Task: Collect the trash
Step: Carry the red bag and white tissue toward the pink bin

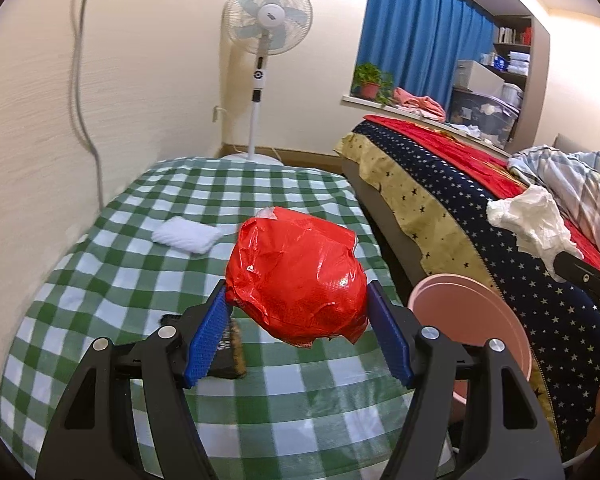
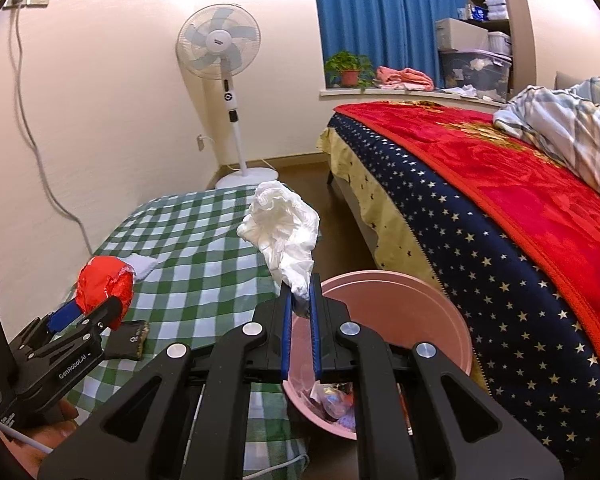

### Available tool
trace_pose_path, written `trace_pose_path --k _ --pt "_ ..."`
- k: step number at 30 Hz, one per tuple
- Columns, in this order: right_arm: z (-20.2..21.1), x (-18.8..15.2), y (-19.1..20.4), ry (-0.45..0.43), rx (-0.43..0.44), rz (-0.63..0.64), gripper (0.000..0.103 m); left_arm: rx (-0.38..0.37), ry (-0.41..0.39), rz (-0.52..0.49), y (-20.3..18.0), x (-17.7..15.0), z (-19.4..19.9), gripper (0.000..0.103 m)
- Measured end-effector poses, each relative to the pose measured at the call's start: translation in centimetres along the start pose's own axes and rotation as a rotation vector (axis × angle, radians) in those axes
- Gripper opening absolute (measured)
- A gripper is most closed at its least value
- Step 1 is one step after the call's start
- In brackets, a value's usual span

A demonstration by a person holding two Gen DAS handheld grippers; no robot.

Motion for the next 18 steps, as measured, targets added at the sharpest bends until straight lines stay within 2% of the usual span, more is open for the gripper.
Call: trace_pose_path --k 18 --pt "-0.1 0.3 -6.3 -0.025 -0.155 -0.091 0.008 -0.156 0.001 -0.081 -7.2 -0.8 -2.3 0.066"
Point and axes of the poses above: each gripper's, at about its wrist camera, not at the fingertips, and z roughly against the way its jaws point, y to its left, x to its top, the point moved 8 cm from there along -z, roughly the way its jaws point, and after that the axes turned 2 degrees about -y, right-handed, at the moved point
